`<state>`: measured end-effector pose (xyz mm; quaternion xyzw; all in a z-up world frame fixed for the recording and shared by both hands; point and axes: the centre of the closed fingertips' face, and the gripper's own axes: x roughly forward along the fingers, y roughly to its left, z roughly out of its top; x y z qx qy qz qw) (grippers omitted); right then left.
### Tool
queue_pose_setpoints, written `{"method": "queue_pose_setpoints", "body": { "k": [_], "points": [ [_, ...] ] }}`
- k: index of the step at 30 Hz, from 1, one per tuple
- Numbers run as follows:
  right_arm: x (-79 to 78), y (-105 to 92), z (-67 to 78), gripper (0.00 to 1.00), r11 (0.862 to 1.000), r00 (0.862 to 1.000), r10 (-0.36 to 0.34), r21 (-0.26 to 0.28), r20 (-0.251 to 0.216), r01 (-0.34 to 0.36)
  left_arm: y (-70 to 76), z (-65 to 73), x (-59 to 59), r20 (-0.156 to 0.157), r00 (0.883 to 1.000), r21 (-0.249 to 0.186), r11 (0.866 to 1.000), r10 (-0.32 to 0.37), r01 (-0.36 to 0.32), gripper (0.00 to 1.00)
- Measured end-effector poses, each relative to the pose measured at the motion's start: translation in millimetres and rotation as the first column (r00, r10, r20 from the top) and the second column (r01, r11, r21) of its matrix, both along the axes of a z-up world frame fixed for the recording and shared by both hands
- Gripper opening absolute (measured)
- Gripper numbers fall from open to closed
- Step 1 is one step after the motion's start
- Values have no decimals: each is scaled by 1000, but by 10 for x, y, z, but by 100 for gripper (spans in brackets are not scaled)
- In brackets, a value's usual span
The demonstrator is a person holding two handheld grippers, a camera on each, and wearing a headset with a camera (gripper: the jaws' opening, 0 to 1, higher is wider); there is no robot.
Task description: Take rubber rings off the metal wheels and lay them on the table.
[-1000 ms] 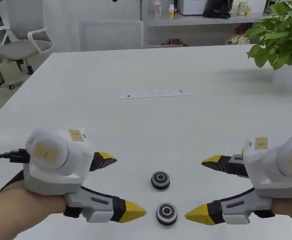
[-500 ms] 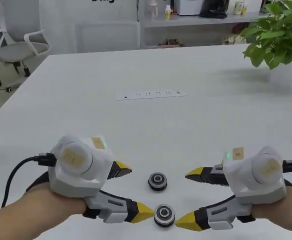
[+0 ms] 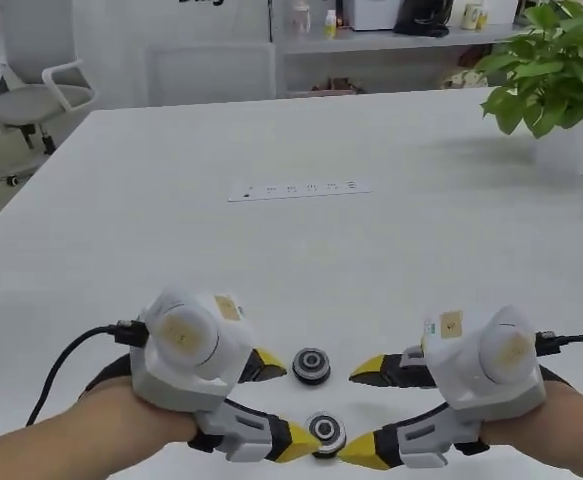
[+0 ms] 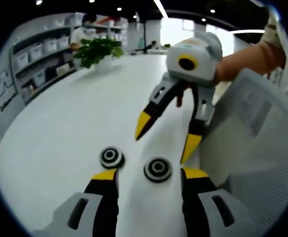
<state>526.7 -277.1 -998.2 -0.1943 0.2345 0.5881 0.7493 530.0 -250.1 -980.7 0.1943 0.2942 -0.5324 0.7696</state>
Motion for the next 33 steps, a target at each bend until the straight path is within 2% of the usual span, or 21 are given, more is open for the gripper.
{"method": "queue_pose_setpoints", "body": {
  "k": [4,6,10,19,25,26,28,29,31,33],
  "points": [
    [-38,23,-24,47,1000,1000,14,-3,-6,-14,-52,-70,-46,-9,1000,7,1000,-25,26,47],
    [-53,31,-41,47,1000,1000,21,-8,-8,-21,-80,-82,-61,-3,999,10,999,-37,37,46],
    [-76,52,-47,47,1000,1000,26,-3,-10,-26,-125,-123,-79,-17,999,9,999,-52,52,36],
    [-112,41,-82,48,1000,999,29,-9,-16,-30,-192,-186,-81,-37,998,1,999,-46,46,24],
    [-128,31,-104,47,1000,999,27,-6,-21,-27,-211,-234,-102,-26,998,18,998,-55,56,20],
    [-131,31,-109,47,1000,999,27,-6,-22,-27,-222,-220,-86,-6,998,13,998,-61,61,19],
    [-142,34,-121,46,1000,999,29,-6,-27,-29,-221,-237,-105,-10,998,23,998,-60,61,16],
    [-145,38,-127,46,1000,999,28,-3,-29,-28,-221,-226,-102,15,997,27,997,-71,70,16],
    [-149,45,-138,45,1000,999,29,-1,-33,-29,-213,-232,-113,17,998,29,997,-66,66,16],
    [-148,57,-151,44,1000,999,27,5,-40,-27,-207,-232,-85,34,998,27,998,-55,54,14]
  ]
}}
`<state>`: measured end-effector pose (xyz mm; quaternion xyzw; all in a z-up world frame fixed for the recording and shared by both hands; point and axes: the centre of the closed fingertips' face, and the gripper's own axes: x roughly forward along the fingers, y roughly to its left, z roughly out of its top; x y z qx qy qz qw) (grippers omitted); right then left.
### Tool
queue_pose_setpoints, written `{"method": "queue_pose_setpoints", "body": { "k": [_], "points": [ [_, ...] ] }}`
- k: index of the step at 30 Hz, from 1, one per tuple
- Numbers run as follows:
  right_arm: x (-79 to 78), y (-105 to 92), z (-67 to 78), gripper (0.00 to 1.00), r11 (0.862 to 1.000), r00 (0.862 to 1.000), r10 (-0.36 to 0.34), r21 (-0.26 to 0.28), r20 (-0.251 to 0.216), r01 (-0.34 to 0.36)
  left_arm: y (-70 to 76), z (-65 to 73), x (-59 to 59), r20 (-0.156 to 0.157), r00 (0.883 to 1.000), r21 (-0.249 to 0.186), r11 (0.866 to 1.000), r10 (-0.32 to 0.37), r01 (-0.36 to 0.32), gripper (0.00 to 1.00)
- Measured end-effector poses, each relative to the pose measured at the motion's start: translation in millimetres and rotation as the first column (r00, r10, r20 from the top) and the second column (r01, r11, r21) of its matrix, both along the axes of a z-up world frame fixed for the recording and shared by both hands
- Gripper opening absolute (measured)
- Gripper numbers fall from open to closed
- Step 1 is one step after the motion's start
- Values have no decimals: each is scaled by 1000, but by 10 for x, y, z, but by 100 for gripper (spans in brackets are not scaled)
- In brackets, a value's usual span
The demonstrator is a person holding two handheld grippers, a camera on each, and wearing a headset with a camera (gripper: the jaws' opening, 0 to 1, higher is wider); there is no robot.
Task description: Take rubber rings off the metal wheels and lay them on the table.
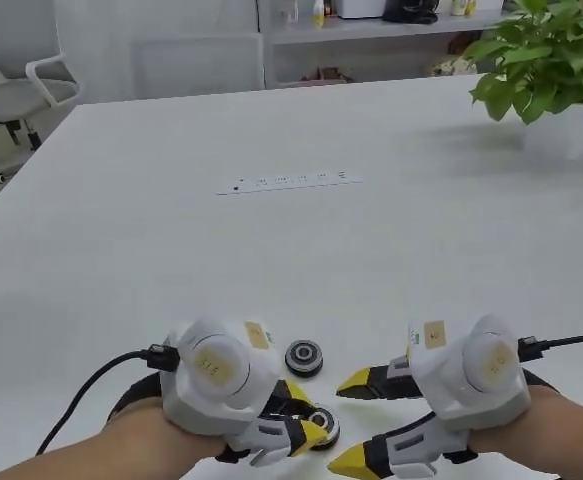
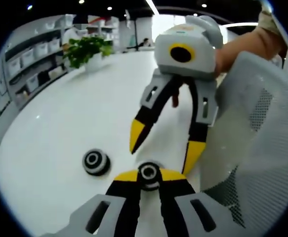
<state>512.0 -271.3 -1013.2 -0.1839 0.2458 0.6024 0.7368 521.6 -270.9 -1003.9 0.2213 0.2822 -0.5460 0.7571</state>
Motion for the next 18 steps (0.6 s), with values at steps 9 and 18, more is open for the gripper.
{"method": "queue_pose_setpoints", "body": {
  "k": [9,18],
  "points": [
    [33,61,-61,35,1000,1000,-4,21,-31,4,6,16,-12,8,1000,-8,1000,13,-13,13],
    [54,120,-47,27,998,998,-25,50,-57,27,5,1,6,8,1000,-12,1000,24,-24,13]
  ]
}}
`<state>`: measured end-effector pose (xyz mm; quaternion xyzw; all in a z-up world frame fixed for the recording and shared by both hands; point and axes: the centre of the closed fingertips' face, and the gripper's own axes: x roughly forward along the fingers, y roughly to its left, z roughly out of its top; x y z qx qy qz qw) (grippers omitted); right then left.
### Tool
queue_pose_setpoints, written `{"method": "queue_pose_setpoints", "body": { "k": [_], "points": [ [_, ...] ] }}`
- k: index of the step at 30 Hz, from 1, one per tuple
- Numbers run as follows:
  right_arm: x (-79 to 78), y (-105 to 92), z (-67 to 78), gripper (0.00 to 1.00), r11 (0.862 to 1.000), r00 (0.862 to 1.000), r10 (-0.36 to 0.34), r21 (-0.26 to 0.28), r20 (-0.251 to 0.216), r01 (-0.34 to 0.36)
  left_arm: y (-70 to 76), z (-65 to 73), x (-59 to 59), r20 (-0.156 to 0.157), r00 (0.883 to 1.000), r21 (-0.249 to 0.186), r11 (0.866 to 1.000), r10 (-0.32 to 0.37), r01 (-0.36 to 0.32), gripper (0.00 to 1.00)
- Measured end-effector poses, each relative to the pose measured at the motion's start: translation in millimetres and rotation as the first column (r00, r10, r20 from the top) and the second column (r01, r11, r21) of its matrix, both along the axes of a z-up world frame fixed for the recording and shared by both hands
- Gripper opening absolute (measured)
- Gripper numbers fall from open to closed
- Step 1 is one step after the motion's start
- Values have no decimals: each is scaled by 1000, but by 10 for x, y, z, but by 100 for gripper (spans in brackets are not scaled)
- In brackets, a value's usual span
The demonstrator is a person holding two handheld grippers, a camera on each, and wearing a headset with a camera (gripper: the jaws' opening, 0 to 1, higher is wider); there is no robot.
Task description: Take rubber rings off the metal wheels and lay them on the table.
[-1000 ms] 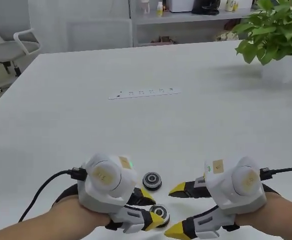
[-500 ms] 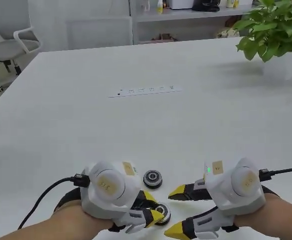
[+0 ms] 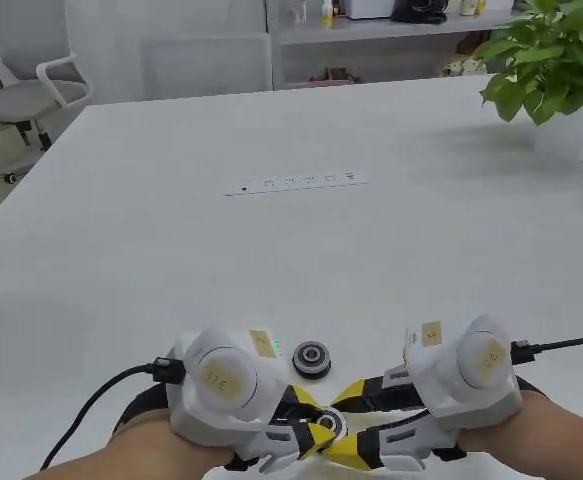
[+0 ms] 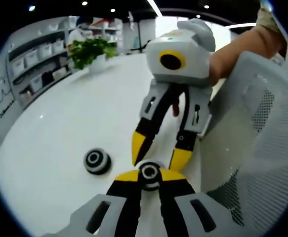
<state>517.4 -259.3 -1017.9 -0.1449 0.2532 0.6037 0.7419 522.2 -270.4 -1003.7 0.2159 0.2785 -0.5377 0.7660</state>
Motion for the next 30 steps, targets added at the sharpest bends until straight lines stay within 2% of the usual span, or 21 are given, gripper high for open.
{"method": "queue_pose_setpoints", "body": {
  "k": [9,24,30],
  "points": [
    [-18,-54,13,24,1000,1000,-21,5,7,21,-7,-6,7,3,1000,-4,1000,8,-8,13],
    [-34,-137,-5,18,999,999,-29,-40,30,30,-15,-8,13,11,1000,-15,1000,18,-18,13],
    [-36,-177,-17,12,998,999,-27,-63,37,29,-13,-12,11,12,1000,-16,1000,18,-18,13]
  ]
}}
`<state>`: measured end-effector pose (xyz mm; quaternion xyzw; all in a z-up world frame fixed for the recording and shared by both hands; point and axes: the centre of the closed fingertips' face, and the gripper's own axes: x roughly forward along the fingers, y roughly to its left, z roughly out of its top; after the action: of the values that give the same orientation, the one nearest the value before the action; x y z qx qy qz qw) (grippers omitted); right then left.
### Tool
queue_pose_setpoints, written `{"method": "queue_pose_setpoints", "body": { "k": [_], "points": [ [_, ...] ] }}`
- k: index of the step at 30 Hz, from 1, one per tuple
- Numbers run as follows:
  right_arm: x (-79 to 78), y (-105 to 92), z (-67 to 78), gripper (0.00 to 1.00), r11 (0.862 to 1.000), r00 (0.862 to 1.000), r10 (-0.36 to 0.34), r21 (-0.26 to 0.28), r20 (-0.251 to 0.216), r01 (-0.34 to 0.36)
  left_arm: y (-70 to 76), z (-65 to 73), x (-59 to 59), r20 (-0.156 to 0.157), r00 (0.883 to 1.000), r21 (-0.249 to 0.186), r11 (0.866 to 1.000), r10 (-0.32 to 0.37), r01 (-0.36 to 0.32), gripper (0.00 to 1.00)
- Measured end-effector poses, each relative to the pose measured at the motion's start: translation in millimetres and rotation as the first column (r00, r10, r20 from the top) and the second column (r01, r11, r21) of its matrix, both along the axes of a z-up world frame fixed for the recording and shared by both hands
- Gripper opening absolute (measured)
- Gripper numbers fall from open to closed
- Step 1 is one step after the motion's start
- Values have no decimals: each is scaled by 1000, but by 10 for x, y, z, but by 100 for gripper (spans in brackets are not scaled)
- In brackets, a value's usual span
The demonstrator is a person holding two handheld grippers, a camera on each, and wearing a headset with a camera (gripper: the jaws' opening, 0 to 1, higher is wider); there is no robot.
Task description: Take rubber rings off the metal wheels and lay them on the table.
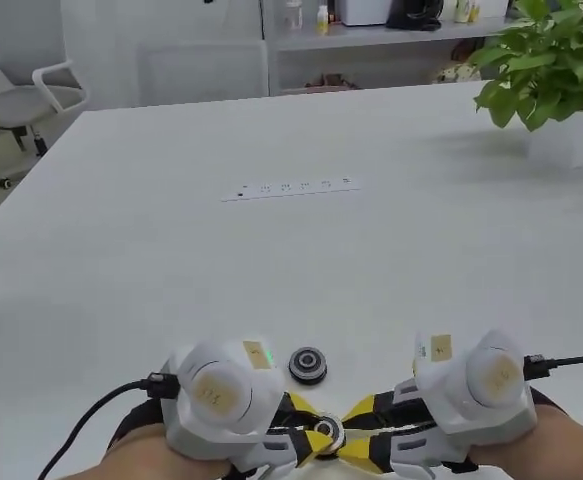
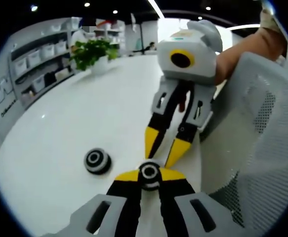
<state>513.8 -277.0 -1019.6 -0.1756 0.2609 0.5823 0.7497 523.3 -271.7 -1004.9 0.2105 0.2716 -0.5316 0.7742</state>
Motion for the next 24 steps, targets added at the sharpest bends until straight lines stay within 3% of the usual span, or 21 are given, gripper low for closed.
{"method": "queue_pose_setpoints", "body": {
  "k": [4,5,7,12,22,24],
  "points": [
    [10,-17,-11,9,1000,1000,-9,-12,-7,9,0,-1,-2,0,1000,-1,1000,2,-2,13],
    [16,-39,-34,0,1000,1000,-19,-25,-20,18,0,-1,-1,0,1000,-1,1000,2,-2,13],
    [46,-48,-35,0,999,998,-46,-11,-47,45,-2,-2,-7,1,1000,0,1000,2,-2,13],
    [38,-38,-36,0,999,998,-45,-16,-40,44,0,-3,-9,4,1000,2,1000,3,-3,13],
    [70,-58,-36,0,995,992,-99,0,-74,99,0,-2,-9,10,1000,7,1000,1,-1,13],
    [71,-66,-14,0,992,987,-123,23,-105,126,2,-2,-8,10,1000,7,1000,1,-2,13]
  ]
}}
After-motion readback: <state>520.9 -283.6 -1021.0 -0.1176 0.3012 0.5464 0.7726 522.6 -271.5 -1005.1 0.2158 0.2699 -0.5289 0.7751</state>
